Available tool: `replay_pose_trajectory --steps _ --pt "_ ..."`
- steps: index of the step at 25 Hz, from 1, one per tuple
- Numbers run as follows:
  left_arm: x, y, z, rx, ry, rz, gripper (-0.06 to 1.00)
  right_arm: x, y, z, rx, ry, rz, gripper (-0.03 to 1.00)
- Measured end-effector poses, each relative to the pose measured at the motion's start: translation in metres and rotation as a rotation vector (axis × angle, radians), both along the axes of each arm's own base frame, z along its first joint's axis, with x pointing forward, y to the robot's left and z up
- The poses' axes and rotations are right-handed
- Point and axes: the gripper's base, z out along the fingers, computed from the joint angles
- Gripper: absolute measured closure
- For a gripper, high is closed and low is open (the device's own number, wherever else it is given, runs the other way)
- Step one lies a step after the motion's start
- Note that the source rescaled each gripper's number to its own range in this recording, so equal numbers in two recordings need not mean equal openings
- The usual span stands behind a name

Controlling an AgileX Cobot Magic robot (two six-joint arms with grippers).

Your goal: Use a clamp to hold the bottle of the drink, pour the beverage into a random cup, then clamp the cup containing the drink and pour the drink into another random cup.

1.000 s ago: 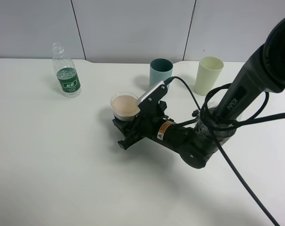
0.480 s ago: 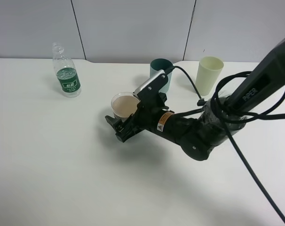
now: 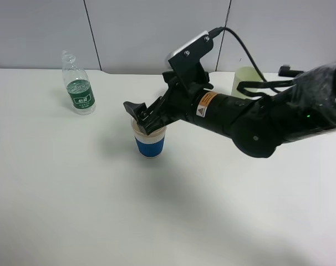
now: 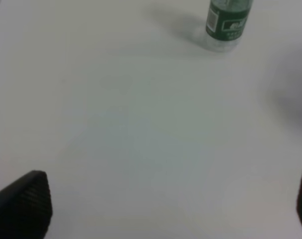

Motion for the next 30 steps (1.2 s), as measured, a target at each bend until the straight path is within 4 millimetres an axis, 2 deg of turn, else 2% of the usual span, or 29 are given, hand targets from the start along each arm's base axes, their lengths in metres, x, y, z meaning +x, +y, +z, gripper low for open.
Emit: replay_pose_trajectory --steps 8,14,17,22,30 --pt "0.000 0.000 0.000 0.000 0.000 0.000 -0.06 0.028 -0.049 0.020 -0.086 -0.035 -0.135 -0.03" --pt "0.000 0.000 0.000 0.000 0.000 0.000 -0.06 0.050 -0.097 0.031 -0.152 -0.068 -0.241 -0.03" --pt "0.000 0.000 0.000 0.000 0.000 0.000 -0.06 0.056 -0.124 0.042 -0.156 -0.083 -0.317 -0.03" --pt "0.000 0.000 0.000 0.000 0.000 0.000 -0.06 0.055 -0.163 0.064 -0.172 -0.083 -0.435 -0.03" --pt "0.000 0.000 0.000 0.001 0.000 0.000 -0.06 0.034 -0.219 0.106 -0.199 -0.115 -0.601 -0.03"
